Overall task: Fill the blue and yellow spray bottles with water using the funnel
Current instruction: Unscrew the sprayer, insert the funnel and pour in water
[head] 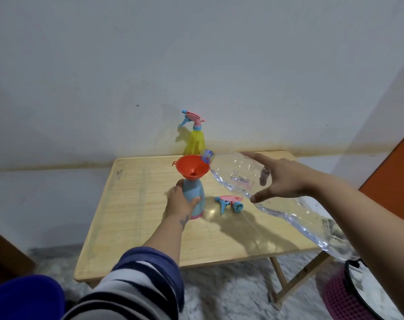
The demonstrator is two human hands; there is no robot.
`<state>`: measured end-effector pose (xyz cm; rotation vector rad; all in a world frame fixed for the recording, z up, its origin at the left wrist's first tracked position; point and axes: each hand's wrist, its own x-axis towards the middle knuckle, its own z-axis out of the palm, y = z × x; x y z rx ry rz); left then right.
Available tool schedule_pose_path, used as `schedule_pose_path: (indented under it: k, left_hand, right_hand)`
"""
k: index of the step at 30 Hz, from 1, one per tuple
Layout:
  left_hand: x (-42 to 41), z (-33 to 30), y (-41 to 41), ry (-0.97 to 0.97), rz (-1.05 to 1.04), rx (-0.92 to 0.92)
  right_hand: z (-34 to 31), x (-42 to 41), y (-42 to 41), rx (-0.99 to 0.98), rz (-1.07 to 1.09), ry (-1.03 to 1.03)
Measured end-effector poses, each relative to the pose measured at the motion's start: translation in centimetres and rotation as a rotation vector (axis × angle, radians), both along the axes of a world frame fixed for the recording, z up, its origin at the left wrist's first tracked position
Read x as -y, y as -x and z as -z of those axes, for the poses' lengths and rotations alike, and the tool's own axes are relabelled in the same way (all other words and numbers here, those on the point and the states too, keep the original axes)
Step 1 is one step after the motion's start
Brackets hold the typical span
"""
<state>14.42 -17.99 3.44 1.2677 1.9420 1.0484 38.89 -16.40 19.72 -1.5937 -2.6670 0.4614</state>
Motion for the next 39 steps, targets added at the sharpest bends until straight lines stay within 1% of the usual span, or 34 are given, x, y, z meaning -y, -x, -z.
schedule_pose_path:
  k: [4,7,14,18,24,29,33,39]
  left_hand:
    - [0.1,0.0,0.1,0.006,0.001,0.009]
    - [0.0,0.2,0.0,-0.001,-0.006,0.018]
    - [-0.1,0.8,0.1,-0.028,-0.022,-0.018]
    - [-0.1,1.2,0.0,-0.042,-0.029,-0.025]
    - [-0.1,1.8,0.2,-0.026,-0.062,-0.019]
    - [0.2,1.6,-0.3,-0.052,-0.058,0.023]
    - [0.3,1.4,-0.4,-0.060,-0.058,0.054]
    - [0.1,1.3,-0.4,-0.043,-0.054,0.017]
  right_hand:
    - [0.8,0.0,-0.5,-0.210,0.065,0.010]
    - [2.1,-0.3,-1.0,-0.393,0.141,-0.030]
    - [4.9,-3.6,-3.2,-0.720,0.363,-0.153]
    - [7.0,-5.8,-3.6,-0.812,0.471,-0.256]
    - [9.3,-8.9,-4.3,-0.968,0.472,-0.386]
    - [10.6,-10.2,-4.8,-1.044,0.532,-0.346]
    - [11.0,-10.3,-5.0,-1.054,0.562,-0.323]
    - [10.5,-9.5,-5.7,-1.059,0.607,-0.249]
